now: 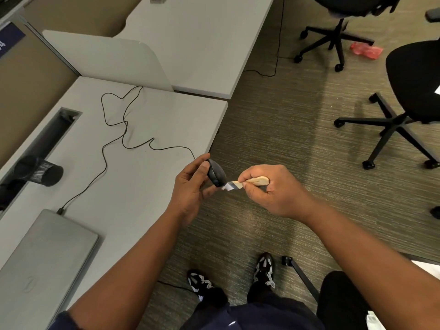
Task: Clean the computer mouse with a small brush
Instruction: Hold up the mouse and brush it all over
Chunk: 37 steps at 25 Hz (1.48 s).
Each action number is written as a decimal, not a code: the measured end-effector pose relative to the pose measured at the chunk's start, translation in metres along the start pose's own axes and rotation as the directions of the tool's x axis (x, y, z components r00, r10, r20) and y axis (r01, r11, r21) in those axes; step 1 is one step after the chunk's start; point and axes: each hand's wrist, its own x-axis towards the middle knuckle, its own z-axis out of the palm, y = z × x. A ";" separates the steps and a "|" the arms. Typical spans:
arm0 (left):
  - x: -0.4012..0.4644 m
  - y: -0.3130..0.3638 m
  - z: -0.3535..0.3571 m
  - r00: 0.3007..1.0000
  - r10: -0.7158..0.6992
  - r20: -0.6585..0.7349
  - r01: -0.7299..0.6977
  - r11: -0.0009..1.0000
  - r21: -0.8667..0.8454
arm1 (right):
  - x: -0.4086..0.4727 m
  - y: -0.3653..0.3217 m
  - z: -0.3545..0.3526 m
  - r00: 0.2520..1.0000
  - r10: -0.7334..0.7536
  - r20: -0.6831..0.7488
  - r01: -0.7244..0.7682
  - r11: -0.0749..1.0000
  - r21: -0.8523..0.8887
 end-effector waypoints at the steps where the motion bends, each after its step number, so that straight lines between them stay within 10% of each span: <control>1: 0.001 -0.001 -0.001 1.000 -0.002 0.005 0.002 1.000 -0.010 | 0.000 0.001 -0.001 1.000 0.003 -0.025 -0.004 1.000 -0.022; 7: 0.003 -0.005 0.001 1.000 -0.008 0.004 0.008 1.000 -0.001 | 0.004 -0.006 -0.004 1.000 0.000 0.011 -0.003 0.969 0.245; 27: 0.008 -0.003 -0.010 0.979 -0.080 0.187 0.088 0.995 -0.036 | 0.008 -0.003 -0.014 0.957 0.181 -0.228 -0.128 0.965 0.229; 33: 0.005 0.000 -0.008 0.963 -0.105 0.250 0.092 0.994 0.062 | 0.013 -0.008 -0.016 0.918 0.387 -0.089 -0.216 0.675 0.706; 37: 0.005 0.000 -0.007 0.961 -0.095 0.261 0.080 0.995 0.067 | 0.016 -0.006 -0.016 0.882 0.467 0.058 -0.363 0.597 0.716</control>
